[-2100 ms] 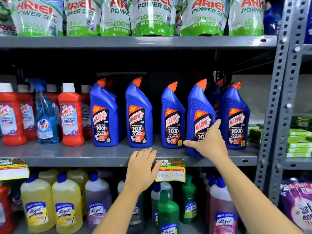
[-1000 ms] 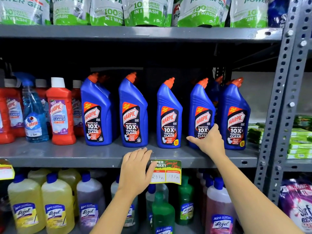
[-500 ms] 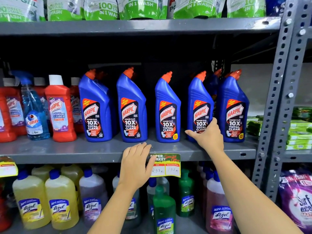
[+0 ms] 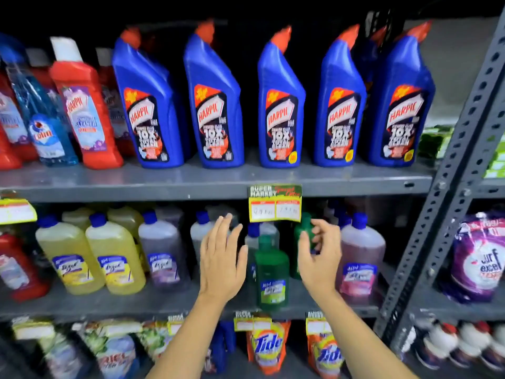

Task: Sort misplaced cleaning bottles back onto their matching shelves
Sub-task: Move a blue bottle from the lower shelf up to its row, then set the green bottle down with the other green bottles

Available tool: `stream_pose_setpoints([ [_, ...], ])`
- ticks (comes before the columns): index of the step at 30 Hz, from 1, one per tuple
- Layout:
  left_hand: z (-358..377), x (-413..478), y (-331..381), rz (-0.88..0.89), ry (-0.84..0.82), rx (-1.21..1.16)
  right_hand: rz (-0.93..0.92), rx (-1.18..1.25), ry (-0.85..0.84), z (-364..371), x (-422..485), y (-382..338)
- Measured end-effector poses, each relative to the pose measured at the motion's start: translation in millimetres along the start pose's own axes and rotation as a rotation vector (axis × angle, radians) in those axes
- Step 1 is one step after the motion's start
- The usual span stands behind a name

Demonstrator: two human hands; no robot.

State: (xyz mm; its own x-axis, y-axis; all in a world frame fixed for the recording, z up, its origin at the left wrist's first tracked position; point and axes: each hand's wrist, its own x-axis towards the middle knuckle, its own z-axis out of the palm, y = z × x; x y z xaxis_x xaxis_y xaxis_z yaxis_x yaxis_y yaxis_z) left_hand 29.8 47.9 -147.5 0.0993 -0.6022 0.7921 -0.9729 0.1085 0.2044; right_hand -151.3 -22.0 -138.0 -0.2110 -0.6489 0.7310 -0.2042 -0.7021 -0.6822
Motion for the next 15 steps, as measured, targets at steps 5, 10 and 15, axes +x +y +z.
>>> stream_pose_setpoints([
  [5,35.7,-65.0,-15.6,-0.154,-0.381,-0.035,0.270,-0.279,-0.382,16.2,-56.4,29.1],
  [10,72.6,-111.5,-35.3,-0.217,-0.831,0.045,0.564,-0.348,-0.513,32.0,-80.6,34.3],
  [15,82.0,-140.8,-43.1,-0.198,-0.995,0.144,0.636,-0.467,-0.477,46.3,-98.1,37.0],
])
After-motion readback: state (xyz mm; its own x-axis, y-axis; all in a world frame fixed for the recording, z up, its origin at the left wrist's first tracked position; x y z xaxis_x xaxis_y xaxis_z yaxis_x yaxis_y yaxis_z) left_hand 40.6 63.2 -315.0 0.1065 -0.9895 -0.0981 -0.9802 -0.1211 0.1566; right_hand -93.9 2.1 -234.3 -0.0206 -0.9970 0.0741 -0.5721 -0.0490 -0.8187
